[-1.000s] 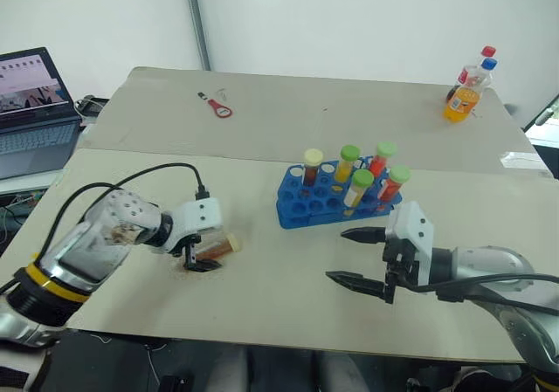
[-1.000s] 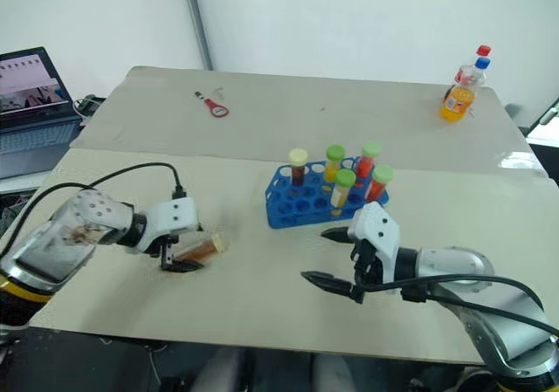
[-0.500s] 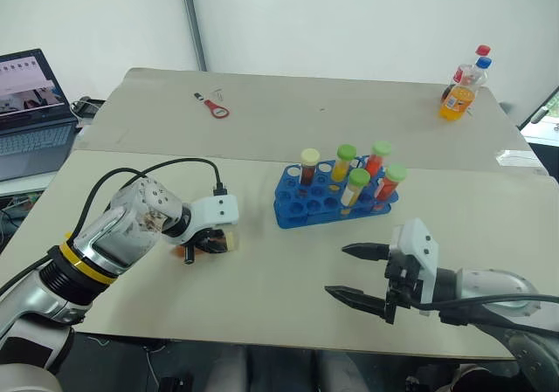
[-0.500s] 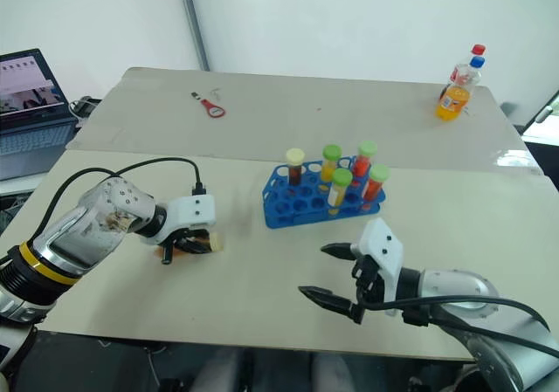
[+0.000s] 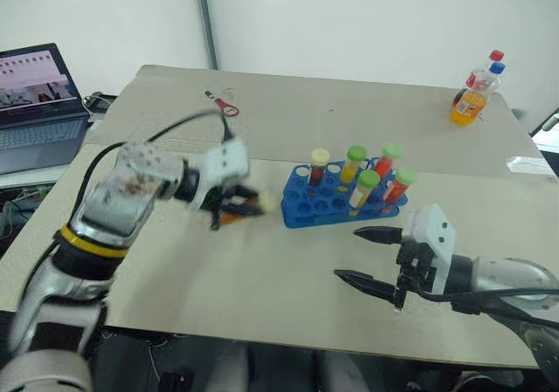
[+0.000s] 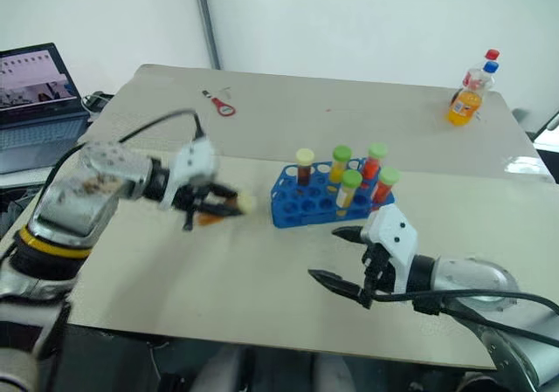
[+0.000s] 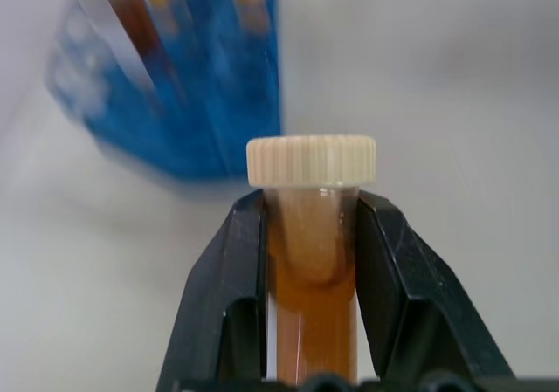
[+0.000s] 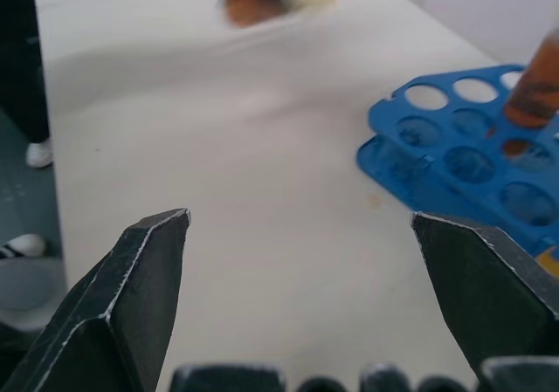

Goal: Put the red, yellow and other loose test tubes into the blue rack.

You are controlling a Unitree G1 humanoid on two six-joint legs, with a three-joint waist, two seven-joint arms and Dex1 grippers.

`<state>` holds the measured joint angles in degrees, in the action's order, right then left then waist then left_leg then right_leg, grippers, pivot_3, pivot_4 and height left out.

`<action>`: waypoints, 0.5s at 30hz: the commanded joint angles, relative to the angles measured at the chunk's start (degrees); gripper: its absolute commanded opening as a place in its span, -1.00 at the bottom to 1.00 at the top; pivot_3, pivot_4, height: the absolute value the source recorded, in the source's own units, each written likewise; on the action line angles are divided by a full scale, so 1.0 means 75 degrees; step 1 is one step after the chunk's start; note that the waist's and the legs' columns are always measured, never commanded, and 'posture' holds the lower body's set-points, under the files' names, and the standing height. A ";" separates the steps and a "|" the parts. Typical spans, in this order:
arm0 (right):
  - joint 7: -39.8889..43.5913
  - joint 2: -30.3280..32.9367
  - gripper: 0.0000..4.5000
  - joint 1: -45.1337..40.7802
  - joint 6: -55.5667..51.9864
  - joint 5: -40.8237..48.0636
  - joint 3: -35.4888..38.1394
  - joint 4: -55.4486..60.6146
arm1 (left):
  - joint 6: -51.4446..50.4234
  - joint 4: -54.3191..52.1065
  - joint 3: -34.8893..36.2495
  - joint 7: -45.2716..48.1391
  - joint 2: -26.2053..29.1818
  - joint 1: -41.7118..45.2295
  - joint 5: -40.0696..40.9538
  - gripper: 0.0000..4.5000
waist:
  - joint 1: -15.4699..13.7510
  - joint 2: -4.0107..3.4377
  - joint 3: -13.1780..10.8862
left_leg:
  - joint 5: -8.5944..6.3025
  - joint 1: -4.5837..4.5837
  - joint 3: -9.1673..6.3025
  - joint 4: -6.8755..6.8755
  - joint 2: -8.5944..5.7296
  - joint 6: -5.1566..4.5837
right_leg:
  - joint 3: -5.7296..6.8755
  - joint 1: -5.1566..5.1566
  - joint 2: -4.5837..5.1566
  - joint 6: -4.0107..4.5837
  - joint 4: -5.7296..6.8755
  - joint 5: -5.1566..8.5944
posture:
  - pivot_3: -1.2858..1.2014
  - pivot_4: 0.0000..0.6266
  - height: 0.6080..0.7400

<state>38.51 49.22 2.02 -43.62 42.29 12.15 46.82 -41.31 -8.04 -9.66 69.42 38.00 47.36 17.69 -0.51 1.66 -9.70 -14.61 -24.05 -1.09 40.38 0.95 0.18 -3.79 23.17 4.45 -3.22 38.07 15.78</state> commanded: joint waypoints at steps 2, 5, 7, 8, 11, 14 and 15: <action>0.0070 0.0134 1.00 0.0430 -0.0036 0.0515 0.0880 0.0482 | -0.0438 -0.0043 0.0855 -0.1418 -0.1400 0.0271 0.0798 -0.62 | 0.0006 -0.0001 0.0001 | 0.0000 -0.0003 -0.0011 0.0004 -0.0004 -0.0001 | 0.0000 -0.0001 0.0000 -0.0001 0.0004 -0.0001 | 0.03 -0.52 0.40; -0.0303 0.0132 1.00 0.0555 -0.0297 0.0880 0.1252 0.0662 | -0.0077 0.0034 0.0857 -0.2117 -0.2201 0.0107 0.0780 -0.62 | 0.0040 -0.0001 0.0001 | 0.0000 -0.0003 -0.0024 0.0003 -0.0003 0.0000 | 0.0000 0.0000 -0.0003 0.0001 0.0008 -0.0002 | 0.03 -0.52 0.40; -0.0534 0.0151 1.00 0.0622 -0.0445 0.1065 0.1481 0.0747 | 0.0359 0.0307 0.0834 -0.2504 -0.2664 0.0017 0.0647 -0.62 | 0.0041 -0.0001 0.0001 | 0.0000 -0.0001 -0.0034 0.0003 -0.0005 0.0000 | -0.0001 -0.0001 -0.0002 0.0001 0.0011 -0.0002 | 0.03 -0.52 0.40; -0.0628 0.0186 1.00 0.0668 -0.0535 0.1199 0.1603 0.0797 | 0.0561 0.0447 0.0795 -0.2621 -0.2843 -0.0034 0.0595 -0.62 | 0.0037 -0.0001 0.0001 | 0.0000 0.0000 -0.0035 0.0003 -0.0006 0.0000 | 0.0000 -0.0004 -0.0002 0.0002 0.0010 -0.0002 | 0.03 -0.52 0.40; -0.0960 0.0200 1.00 0.0756 -0.0660 0.1428 0.1923 0.0938 | 0.1246 0.0828 0.0590 -0.2801 -0.3229 -0.0245 0.0407 -0.62 | 0.0040 -0.0001 0.0001 | 0.0000 0.0000 -0.0033 0.0004 -0.0010 0.0000 | -0.0001 -0.0004 -0.0001 0.0002 0.0010 -0.0002 | 0.03 -0.52 0.40; -0.1245 0.0249 1.00 0.0822 -0.0784 0.1705 0.2204 0.1041 | 0.2122 0.1254 0.0472 -0.3015 -0.3597 -0.0354 0.0157 -0.62 | 0.0025 -0.0001 0.0001 | 0.0000 -0.0001 -0.0032 0.0003 -0.0012 -0.0001 | -0.0001 -0.0004 -0.0001 0.0002 0.0008 -0.0002 | 0.03 -0.52 0.40; -0.1353 0.0265 1.00 0.0845 -0.0824 0.1767 0.2313 0.1047 | 0.2418 0.1495 0.0426 -0.3170 -0.3781 -0.0366 0.0037 -0.62 | 0.0015 -0.0001 0.0001 | 0.0000 -0.0002 -0.0031 0.0003 -0.0012 0.0000 | -0.0001 -0.0004 0.0000 0.0002 0.0007 -0.0003 | 0.03 -0.52 0.40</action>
<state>29.84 50.48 8.18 -49.25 53.80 26.50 52.96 -27.97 2.38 -6.22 47.28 10.95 43.91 19.06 -0.40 1.65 -9.69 -14.61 -24.07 -1.32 40.40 0.84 0.18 -3.80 23.13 4.46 -3.21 38.11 15.76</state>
